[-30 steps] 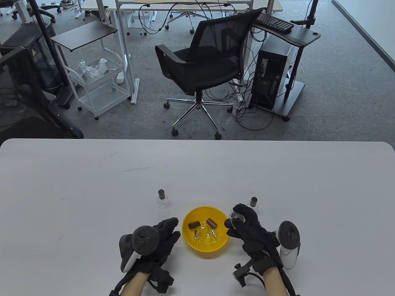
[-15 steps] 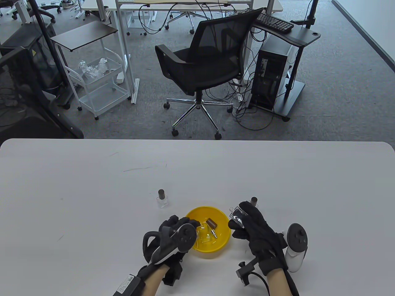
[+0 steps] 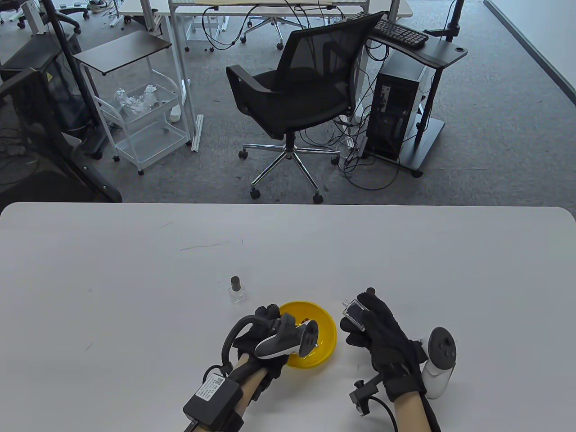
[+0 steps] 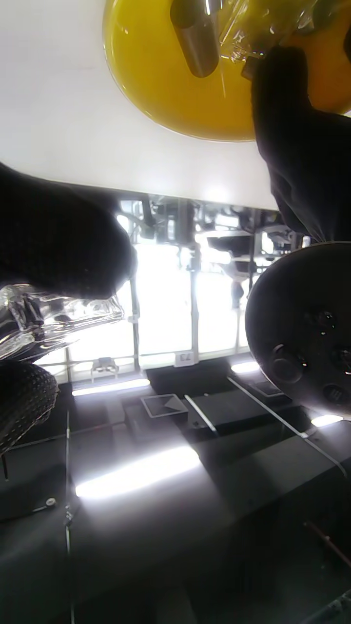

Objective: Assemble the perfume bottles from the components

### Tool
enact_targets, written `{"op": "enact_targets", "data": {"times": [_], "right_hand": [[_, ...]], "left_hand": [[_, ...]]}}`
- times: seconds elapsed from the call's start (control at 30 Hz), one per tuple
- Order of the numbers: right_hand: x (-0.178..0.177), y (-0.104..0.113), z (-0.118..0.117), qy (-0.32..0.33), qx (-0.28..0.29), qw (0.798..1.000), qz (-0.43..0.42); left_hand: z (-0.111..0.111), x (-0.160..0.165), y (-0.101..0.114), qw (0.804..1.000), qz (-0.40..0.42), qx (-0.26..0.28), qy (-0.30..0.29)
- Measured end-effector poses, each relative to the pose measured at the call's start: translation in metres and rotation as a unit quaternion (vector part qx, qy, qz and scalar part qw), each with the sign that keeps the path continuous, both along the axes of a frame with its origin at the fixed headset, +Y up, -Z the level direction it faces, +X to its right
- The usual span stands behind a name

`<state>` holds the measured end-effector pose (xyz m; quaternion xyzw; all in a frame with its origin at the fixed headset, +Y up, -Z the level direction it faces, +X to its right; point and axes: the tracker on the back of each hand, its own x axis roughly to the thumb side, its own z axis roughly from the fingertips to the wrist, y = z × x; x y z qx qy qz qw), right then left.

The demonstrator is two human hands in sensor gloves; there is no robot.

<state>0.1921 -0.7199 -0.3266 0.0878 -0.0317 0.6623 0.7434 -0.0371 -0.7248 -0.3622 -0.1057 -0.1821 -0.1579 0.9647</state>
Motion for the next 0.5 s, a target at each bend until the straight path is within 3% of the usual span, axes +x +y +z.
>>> {"op": "enact_targets", "data": {"times": [0.5], "right_hand": [[-0.001, 0.0, 0.001, 0.0, -0.006, 1.0, -0.011]], "left_hand": [[0.008, 0.019, -0.017, 0.996, -0.04, 0.067, -0.049]]}}
